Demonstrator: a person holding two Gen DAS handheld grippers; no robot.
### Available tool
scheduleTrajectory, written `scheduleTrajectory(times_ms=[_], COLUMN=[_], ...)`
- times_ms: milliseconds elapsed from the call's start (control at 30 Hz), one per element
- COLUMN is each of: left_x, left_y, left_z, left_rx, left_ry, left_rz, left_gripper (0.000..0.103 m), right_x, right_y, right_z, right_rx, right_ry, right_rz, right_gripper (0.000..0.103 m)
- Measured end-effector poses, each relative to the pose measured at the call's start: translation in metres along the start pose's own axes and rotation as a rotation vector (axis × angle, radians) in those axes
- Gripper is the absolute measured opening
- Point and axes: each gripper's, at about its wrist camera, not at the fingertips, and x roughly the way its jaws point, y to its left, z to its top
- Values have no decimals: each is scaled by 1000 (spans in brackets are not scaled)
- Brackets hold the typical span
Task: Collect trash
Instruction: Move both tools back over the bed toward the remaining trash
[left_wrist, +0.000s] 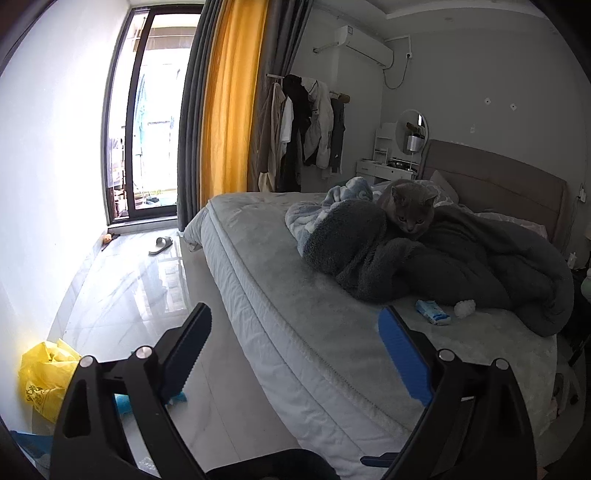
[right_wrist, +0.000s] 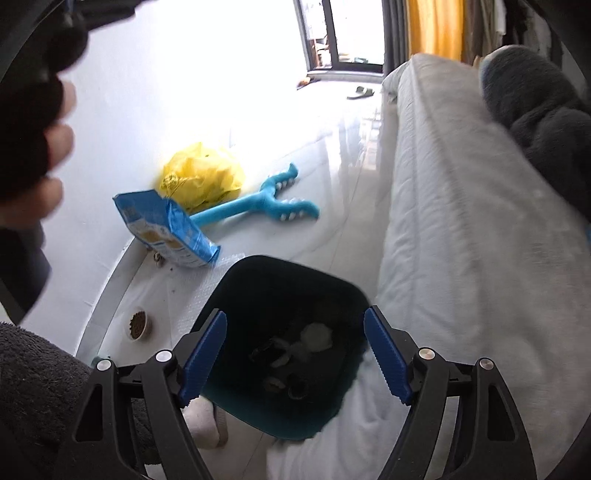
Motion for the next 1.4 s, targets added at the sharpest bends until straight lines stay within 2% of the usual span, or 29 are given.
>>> scheduleTrajectory(times_ms=[100,233,400,633,1033,1400], left_x=[6,17,35,73,133,167], left_y=[-15,-39,-75,-116,-167,-189], left_z=[0,-2,-9,-20,-31,-41], left_rx=[19,47,110,149,162,139], left_ry=[2,17,51,113,239,307], left_rz=[-5,-27,-48,-87,-200,-265], left_gripper=[94,95,95,95,95,95], right_x=[-22,-49,-82,-115,-132,-134], right_y=[-16,-49,-100,-167,-248,-300], right_z=[-2,-8,-18,-32,-56,-62], right_rx=[-3,47,144,240,379,473], right_ry=[-39,-94,-148,-194,-211,-226], right_rz=[-61,-126,-213,-345,-441,-467], right_gripper=[79,86,87,89,90,90])
